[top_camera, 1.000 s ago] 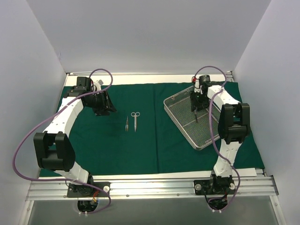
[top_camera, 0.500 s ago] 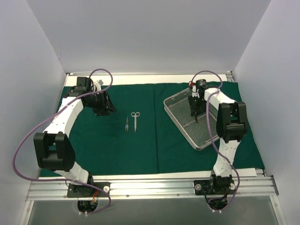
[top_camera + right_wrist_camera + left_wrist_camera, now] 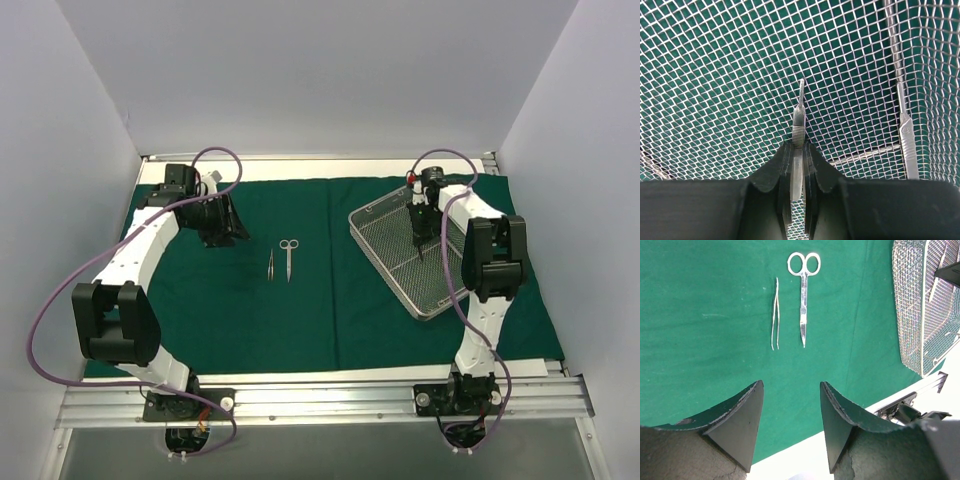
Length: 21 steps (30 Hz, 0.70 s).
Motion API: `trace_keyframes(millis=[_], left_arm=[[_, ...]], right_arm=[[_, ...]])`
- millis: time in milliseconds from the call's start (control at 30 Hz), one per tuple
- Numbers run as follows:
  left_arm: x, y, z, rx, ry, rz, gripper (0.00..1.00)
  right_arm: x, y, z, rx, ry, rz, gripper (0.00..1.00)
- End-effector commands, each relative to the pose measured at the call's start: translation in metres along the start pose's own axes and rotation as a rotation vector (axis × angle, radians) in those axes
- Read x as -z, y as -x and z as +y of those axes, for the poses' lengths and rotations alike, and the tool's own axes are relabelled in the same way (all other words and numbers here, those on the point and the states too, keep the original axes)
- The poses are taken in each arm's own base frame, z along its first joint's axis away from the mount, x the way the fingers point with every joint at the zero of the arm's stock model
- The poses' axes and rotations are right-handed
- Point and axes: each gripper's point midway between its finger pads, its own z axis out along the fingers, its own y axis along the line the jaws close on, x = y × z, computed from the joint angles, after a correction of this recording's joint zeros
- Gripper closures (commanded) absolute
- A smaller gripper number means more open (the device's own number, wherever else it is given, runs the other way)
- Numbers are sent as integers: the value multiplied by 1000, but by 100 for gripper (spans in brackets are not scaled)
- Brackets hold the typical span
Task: Open and lay out the surgical kit
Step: Pick up the medical item from the container.
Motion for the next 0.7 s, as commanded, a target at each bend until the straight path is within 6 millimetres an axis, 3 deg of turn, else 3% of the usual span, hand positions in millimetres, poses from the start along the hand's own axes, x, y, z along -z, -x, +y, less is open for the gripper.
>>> trace_keyframes(millis=[0,67,167,367,567,667], left_arm=[[20,15,-25,-68,-64,-71,42],[21,16,-27,-66,-71,-75,42],[21,16,-31,-61,-94,-72,42],[25,19,-45,-83,-143,-84,41],[26,15,-53,-84,-174,-83,42],[30,16,-67,-131,-210,-90,41]], right_arm=[[7,3,17,-45,73,-1,100],[28,23,19,-51,83,-68,100],[45,34,23,-68,103,-113,100],[73,45,35,-85,138,-190,100],[84,42,37,-77,149,-214,100],[105,59,52,-81,195,-277,100]])
